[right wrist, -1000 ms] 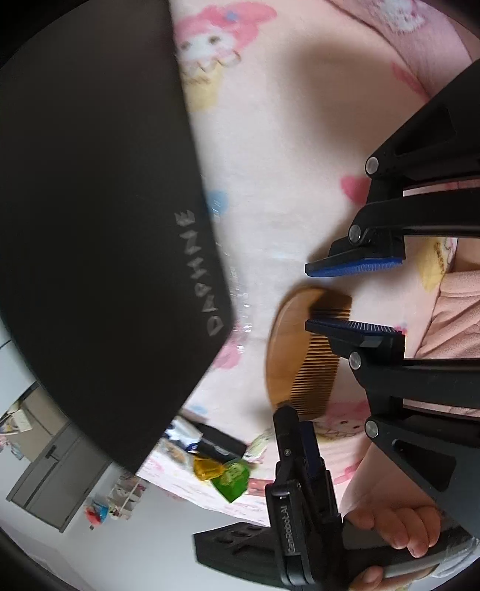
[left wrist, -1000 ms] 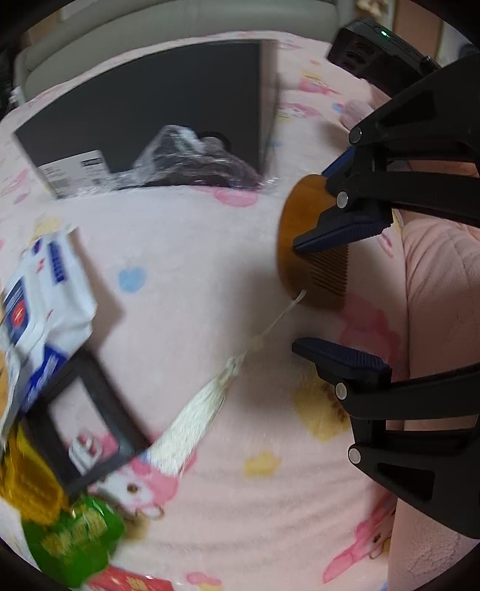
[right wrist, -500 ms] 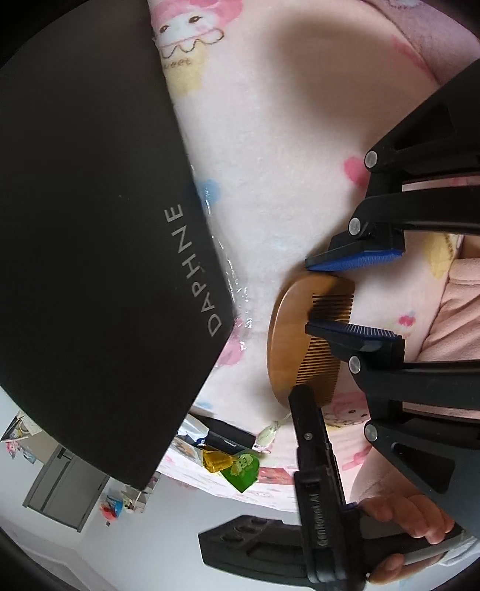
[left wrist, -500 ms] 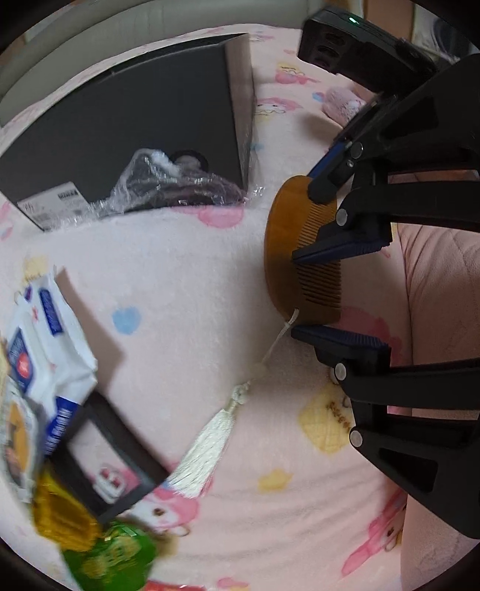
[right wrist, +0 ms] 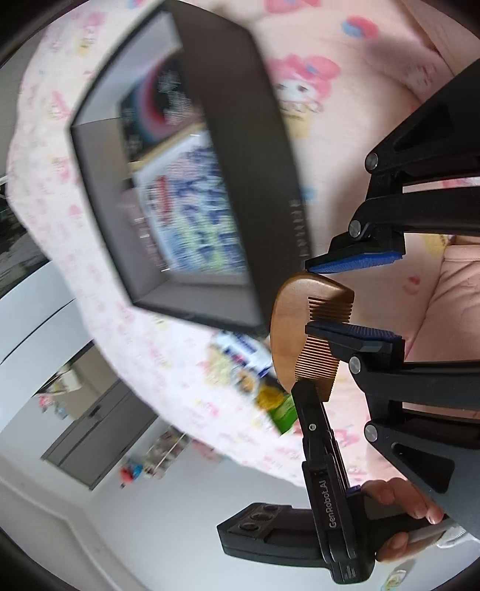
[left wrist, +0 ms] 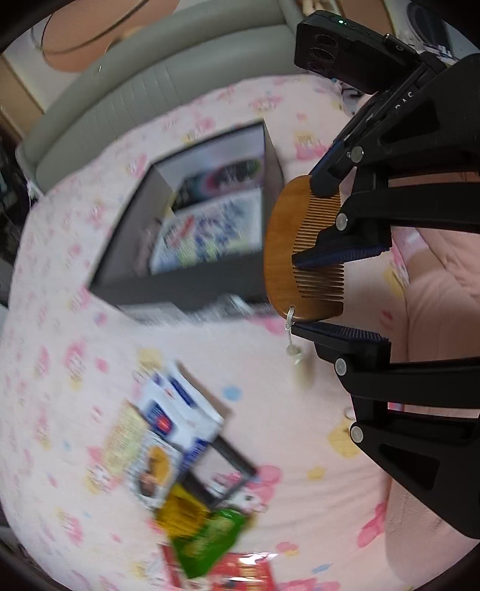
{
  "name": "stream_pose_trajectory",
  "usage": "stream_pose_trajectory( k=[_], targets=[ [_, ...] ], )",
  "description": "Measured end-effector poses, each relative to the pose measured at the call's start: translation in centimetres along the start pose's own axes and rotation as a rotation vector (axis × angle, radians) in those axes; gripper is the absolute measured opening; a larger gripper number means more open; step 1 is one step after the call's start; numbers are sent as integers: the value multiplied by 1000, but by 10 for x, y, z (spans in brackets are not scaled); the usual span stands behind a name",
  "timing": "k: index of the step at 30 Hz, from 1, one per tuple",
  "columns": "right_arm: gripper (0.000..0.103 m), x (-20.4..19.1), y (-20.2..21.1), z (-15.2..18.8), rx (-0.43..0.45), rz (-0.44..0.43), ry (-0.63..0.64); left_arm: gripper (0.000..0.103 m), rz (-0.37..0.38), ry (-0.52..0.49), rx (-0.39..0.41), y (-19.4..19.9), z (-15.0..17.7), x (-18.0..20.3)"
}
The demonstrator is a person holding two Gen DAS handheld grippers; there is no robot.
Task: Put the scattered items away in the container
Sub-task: 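Carry the wooden comb over the shoebox with the left gripper, then lower the comb into the shoebox beside the tassel and open the left gripper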
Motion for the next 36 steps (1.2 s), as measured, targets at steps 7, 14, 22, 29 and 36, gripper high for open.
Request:
stream_pose_trajectory(
  k=[7,14,22,29,36],
  targets=[
    [23,15,17,-74,59,47,97,30,53,-64,21,-77,-49,51],
    [21,45,19,-156,103,121,159,31,98,-70,2,-116,-127,102],
    [21,104,-12,-197,70,217,109,31,107,-33,-106,-197,-169,112],
    [18,125,-39,-189,-12,228,95,26,61,-15,-163,-250,-165,115],
    [18,121,-76,-175,-125,245,106,26,-109,2,-160,-250,-159,97]
  ],
)
Point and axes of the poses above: each gripper's, at about its wrist camera, not at the fingertips, and y roughly against the way its jaws point, x to its right, z to its underside, the point moved 3 cm from there along -y, roughly the way its jaws point, and after that the axes turned 4 degrees about -z, right-handed, at the moved point
